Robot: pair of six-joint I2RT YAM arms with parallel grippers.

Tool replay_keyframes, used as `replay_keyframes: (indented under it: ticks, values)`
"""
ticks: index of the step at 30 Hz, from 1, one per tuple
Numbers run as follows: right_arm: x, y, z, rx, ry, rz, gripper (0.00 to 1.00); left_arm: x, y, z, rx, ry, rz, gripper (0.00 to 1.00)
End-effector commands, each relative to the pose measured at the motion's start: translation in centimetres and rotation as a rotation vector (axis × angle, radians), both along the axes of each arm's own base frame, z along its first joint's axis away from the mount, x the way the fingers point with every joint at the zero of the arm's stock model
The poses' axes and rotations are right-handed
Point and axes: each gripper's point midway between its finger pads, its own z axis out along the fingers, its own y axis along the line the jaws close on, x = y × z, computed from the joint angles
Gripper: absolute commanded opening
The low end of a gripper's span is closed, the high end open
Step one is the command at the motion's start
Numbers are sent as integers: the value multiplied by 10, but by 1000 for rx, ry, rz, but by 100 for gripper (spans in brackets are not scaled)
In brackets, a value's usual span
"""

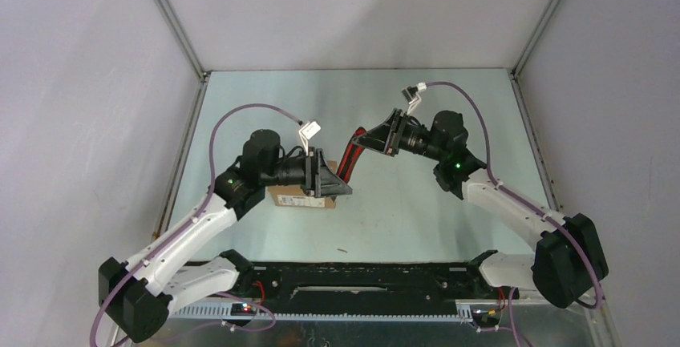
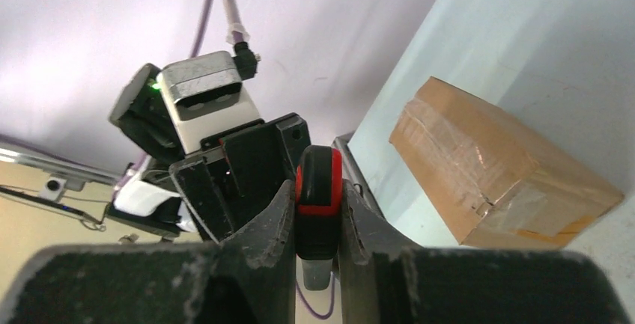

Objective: Unpack the express box
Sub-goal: Pick up the knife at the center of the board.

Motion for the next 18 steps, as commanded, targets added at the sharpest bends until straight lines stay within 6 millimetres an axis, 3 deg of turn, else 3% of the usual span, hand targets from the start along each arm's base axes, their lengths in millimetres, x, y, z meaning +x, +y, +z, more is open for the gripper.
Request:
replay_keyframes:
  ticks: [1, 4, 12, 16, 18]
  values:
    - [-8, -2, 48, 120, -88, 60, 0, -12, -11, 40, -201, -29, -89, 55]
    - [-10, -8, 60, 175, -101, 77, 0, -14, -14, 50, -287, -12, -105, 51]
    - [-13, -21, 63, 200, -104, 86, 0, -20, -16, 72, -416, 16, -138, 36]
    - [-8, -30, 61, 201, -101, 60, 0, -20, -17, 73, -407, 14, -144, 21]
    - [-7, -33, 63, 205, -106, 52, 0, -17, -17, 66, -365, 29, -129, 8]
